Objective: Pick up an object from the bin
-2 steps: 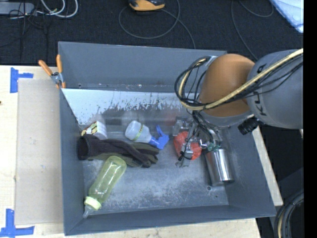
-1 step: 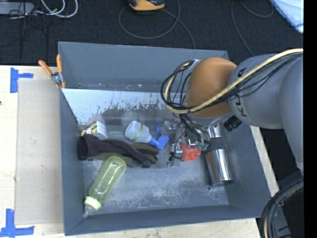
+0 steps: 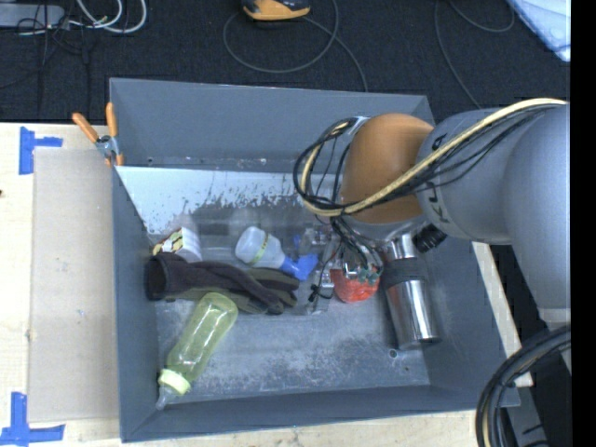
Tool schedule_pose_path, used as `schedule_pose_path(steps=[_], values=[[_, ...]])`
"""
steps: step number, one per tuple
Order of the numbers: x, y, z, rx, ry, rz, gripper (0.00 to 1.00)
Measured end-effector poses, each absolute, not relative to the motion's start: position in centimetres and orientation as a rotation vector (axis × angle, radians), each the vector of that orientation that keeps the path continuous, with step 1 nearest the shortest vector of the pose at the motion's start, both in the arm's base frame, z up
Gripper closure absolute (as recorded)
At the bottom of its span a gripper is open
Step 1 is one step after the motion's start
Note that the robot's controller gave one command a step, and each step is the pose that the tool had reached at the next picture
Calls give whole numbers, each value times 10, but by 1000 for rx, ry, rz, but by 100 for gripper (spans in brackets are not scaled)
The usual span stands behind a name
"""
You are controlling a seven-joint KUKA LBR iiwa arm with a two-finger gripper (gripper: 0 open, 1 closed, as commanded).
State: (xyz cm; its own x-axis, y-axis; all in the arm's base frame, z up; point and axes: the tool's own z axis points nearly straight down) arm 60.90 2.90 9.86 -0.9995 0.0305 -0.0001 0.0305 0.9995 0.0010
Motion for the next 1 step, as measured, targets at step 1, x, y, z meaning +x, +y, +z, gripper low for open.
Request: schedule_pose_path(steps=[1], values=[[615, 32, 88, 467, 3105, 1, 0]])
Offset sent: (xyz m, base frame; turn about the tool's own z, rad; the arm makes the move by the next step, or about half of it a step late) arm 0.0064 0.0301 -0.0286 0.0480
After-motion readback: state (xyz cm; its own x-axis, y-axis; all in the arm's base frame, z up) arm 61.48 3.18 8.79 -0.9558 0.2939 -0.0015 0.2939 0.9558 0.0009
